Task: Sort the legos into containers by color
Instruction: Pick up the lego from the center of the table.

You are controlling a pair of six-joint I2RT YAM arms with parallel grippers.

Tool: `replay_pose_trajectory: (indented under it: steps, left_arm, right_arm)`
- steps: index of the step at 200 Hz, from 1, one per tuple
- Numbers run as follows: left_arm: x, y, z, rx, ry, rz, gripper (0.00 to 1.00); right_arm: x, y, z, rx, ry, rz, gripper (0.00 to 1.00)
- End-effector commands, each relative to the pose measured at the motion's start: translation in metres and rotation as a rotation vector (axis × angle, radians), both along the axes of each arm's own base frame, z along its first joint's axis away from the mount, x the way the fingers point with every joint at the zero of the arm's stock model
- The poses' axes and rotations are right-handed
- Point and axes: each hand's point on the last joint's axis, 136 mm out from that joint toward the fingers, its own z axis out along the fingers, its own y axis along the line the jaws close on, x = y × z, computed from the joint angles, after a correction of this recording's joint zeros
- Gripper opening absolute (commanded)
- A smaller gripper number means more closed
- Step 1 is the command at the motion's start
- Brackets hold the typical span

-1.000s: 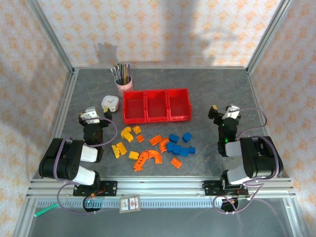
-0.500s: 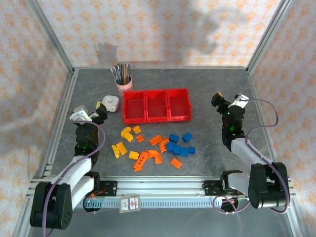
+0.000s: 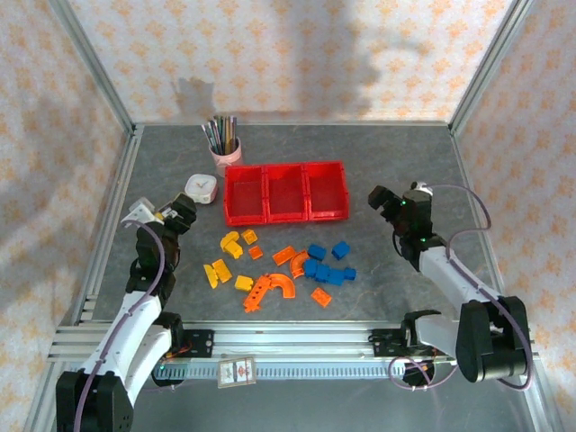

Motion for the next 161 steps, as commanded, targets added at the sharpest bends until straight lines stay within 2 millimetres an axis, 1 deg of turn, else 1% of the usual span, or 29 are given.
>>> replay_pose_trajectory:
  steps: [1, 20, 42, 58, 69, 78, 80, 96, 119, 146, 161]
  left_arm:
    - [-0.004, -0.023, -0.010, -0.096, 0.107, -0.114, 0.99]
    - [-0.008, -0.040, -0.014, -0.104, 0.182, -0.173, 0.99]
    - [-0.016, -0.061, -0.019, -0.076, 0.259, -0.230, 0.99]
    - [-0.023, -0.077, -0.026, -0.058, 0.325, -0.279, 0.99]
    - [-0.030, -0.085, -0.034, -0.043, 0.389, -0.297, 0.99]
    - [-0.035, -0.091, -0.041, -0.024, 0.434, -0.306, 0.99]
    - [-0.036, -0.093, -0.042, -0.020, 0.442, -0.306, 0.99]
    - [-0.045, -0.099, -0.050, 0.014, 0.503, -0.292, 0.97]
    - [-0.054, -0.117, -0.057, 0.029, 0.545, -0.329, 0.92]
    - [-0.061, -0.132, -0.071, 0.065, 0.602, -0.341, 0.90]
    - [-0.061, -0.137, -0.078, 0.078, 0.625, -0.338, 0.89]
  right_arm:
    - [-0.007, 0.019, -0.004, -0.007, 0.063, 0.081, 1.00]
    - [-0.013, 0.036, -0.006, -0.009, 0.091, 0.135, 1.00]
    - [-0.022, 0.063, -0.007, -0.019, 0.108, 0.216, 1.00]
    - [-0.028, 0.083, -0.008, -0.033, 0.128, 0.267, 1.00]
    - [-0.033, 0.098, -0.010, -0.043, 0.142, 0.310, 1.00]
    - [-0.037, 0.111, -0.008, -0.055, 0.138, 0.348, 1.00]
    - [-0.037, 0.114, -0.013, -0.063, 0.153, 0.357, 1.00]
    - [-0.045, 0.137, -0.020, -0.080, 0.178, 0.427, 1.00]
    - [-0.059, 0.169, -0.033, -0.102, 0.231, 0.524, 1.00]
    - [-0.078, 0.204, -0.039, -0.109, 0.234, 0.631, 1.00]
    - [-0.085, 0.217, -0.041, -0.095, 0.236, 0.667, 1.00]
